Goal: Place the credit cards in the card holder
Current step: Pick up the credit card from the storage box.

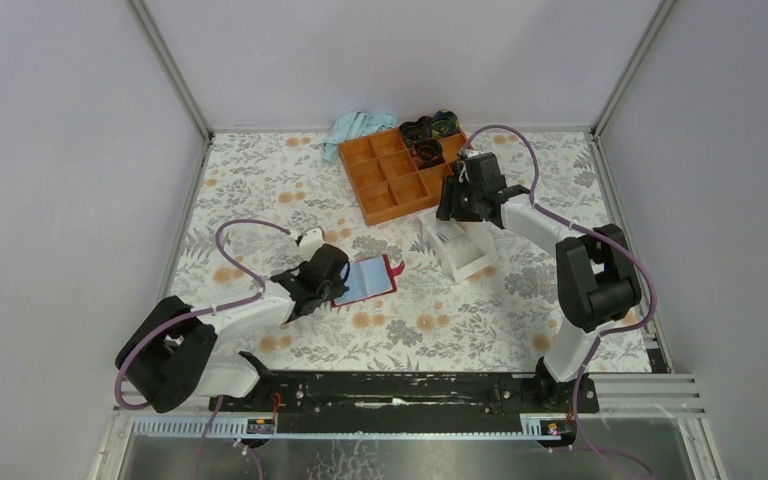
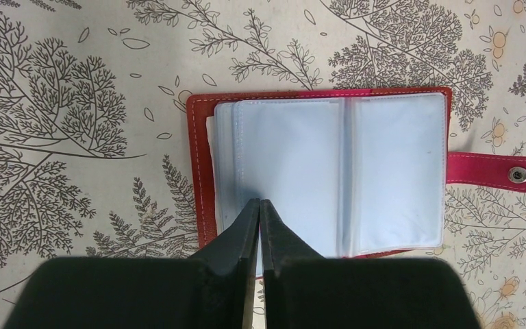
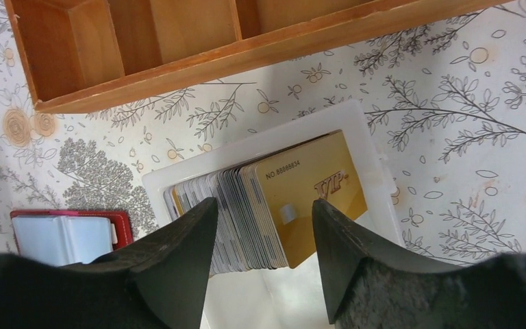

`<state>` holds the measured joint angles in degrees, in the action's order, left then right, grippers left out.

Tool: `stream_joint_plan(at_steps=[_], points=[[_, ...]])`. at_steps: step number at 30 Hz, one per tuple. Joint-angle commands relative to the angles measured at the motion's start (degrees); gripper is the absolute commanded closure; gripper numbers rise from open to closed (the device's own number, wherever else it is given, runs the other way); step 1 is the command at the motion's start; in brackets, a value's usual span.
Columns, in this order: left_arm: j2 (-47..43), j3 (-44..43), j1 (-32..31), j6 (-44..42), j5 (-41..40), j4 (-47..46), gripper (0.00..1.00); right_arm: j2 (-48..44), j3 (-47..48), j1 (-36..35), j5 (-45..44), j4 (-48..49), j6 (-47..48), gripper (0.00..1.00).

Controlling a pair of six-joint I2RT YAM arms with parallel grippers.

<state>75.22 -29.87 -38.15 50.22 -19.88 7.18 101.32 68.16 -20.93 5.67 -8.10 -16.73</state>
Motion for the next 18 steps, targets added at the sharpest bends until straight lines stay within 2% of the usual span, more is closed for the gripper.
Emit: stream_joint_plan(at_steps=[1,9,18], points=[[0.7,-0.6,0.9,-1.6,0.1,-1.1,0.91,0.4,-0.1,0.7,3.8,0.4,-1.4,0.42],[1.2,-0.8,1.3,-1.8,0.7,-1.7,0.92,-0.4,-1.7,1.2,4.8,0.9,-2.8,0.59],[1.9,-1.0,1.3,-1.8,0.9,-2.1,0.92,-3.8,-2.5,1.2,1.5,0.4,-2.2,0.67]])
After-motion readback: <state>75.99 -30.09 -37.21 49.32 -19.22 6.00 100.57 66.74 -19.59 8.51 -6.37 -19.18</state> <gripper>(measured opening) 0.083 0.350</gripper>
